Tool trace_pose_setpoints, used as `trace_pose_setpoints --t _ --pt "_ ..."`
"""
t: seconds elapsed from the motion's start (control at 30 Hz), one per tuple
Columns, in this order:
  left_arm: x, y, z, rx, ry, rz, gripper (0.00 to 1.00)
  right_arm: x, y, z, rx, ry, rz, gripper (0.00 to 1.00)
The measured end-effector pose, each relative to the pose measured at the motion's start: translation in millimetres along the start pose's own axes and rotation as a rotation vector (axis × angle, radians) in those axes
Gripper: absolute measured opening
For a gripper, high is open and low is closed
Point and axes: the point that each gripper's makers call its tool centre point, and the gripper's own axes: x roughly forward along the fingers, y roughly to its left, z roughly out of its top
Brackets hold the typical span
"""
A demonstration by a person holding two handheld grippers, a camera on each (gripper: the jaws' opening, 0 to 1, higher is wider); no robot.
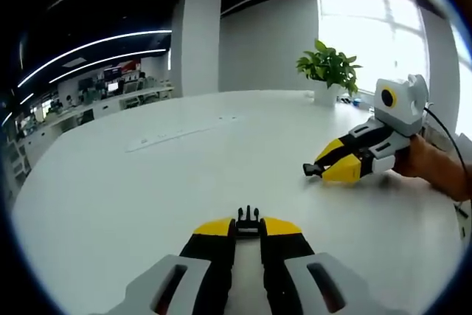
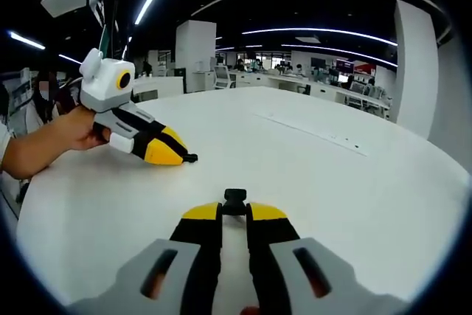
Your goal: Snap the two parts of the plastic buckle together until the buckle closes and remains connected.
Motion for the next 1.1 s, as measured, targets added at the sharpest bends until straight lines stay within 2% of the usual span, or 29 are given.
trace_pose_setpoints --t 0.1,0.5,0.63,0.77,0.87,0.93,1.1 --pt "-5.6 -4.7 5.5 0.007 -0.024 -0.004 0.12 -2.6 2.3 1.0 -0.004 0.001 0.001 0.13" --pt "-22.1 -22.2 4.7 0.038 -0.030 -0.026 0.12 -21.5 22.9 6.1 -0.017 -0.002 0.029 0.13" --pt "-26.0 -23.5 -0.6 0.048 -0.023 -0.035 0.12 -28.4 30.6 -1.4 -0.030 0.012 0.043 0.13" --pt "-36.1 -33.3 -6.2 0.056 -0.031 -0.070 0.12 -38.5 37.5 -5.8 -0.018 0.009 0.064 0.13" --pt "-37.9 -30.9 -7.4 0.071 -0.031 -0.094 0.12 -47.3 45.2 -8.2 -0.021 0.002 0.084 0.13" --pt "-42.5 -35.0 -13.1 0.075 -0.016 -0.112 0.12 -51.4 51.4 -9.3 -0.027 0.000 0.091 0.13" --pt "-53.7 -44.0 -20.2 0.080 -0.019 -0.147 0.12 -59.7 62.4 -7.9 -0.027 -0.008 0.116 0.13"
